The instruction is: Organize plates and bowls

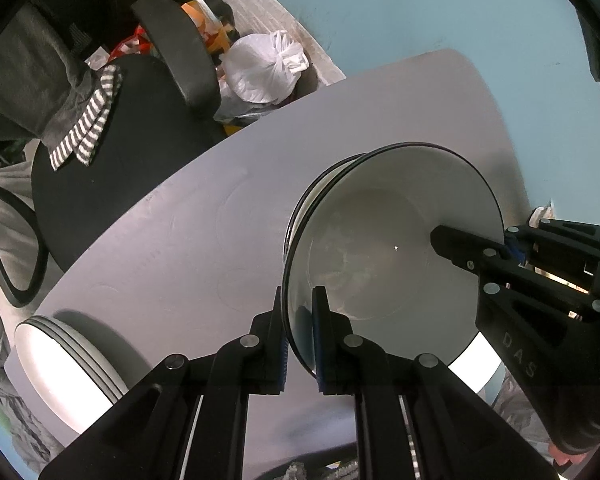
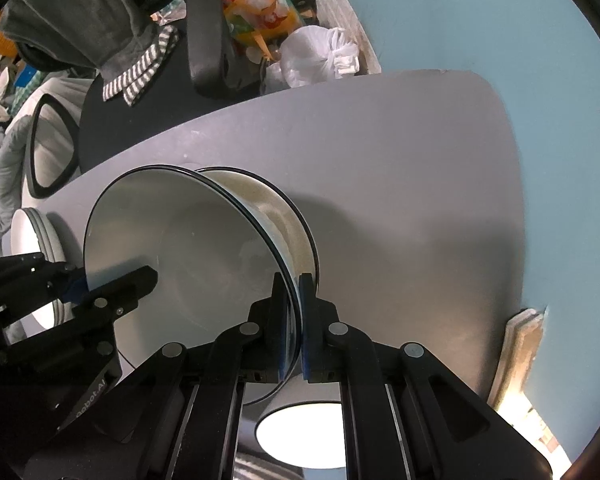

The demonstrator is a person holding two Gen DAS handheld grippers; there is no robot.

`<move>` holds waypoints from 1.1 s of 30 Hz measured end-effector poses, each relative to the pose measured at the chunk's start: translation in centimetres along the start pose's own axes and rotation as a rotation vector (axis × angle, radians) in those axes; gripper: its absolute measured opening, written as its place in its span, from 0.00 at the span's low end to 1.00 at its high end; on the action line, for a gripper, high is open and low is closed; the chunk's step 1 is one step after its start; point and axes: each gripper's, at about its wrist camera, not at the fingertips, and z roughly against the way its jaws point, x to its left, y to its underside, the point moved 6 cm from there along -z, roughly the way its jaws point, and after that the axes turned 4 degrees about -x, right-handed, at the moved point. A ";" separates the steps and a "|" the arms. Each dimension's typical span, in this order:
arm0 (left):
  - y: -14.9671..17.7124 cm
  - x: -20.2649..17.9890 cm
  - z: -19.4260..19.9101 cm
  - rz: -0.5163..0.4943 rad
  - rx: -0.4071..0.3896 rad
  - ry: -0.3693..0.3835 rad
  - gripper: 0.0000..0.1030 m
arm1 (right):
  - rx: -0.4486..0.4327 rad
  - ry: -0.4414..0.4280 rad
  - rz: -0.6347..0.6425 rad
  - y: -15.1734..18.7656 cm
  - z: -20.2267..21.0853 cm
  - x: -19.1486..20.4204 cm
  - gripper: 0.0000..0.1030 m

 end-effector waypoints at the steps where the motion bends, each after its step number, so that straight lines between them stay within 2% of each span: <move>1: 0.0 0.0 0.0 -0.001 0.003 0.001 0.10 | -0.001 -0.001 0.000 -0.1 0.0 0.0 0.06; 4: -0.1 0.1 -0.1 0.000 -0.003 0.000 0.10 | -0.004 -0.014 -0.010 -0.3 0.0 -0.1 0.10; 13: -0.2 0.2 -0.3 0.006 0.001 0.000 0.11 | 0.024 -0.013 -0.001 -0.5 0.1 0.2 0.14; 18: -0.1 0.4 -0.2 0.013 0.002 0.004 0.13 | 0.052 -0.002 0.012 -0.5 0.3 0.8 0.26; 21: -0.2 0.2 -0.1 0.027 -0.005 0.020 0.13 | 0.036 0.038 0.029 -0.5 0.8 0.9 0.33; 29: 0.1 0.4 0.9 0.027 -0.028 0.014 0.17 | 0.014 0.063 0.043 -0.6 1.3 0.7 0.33; 33: 0.5 0.5 1.9 0.014 -0.063 -0.029 0.21 | -0.001 0.068 0.044 -0.6 1.9 0.8 0.33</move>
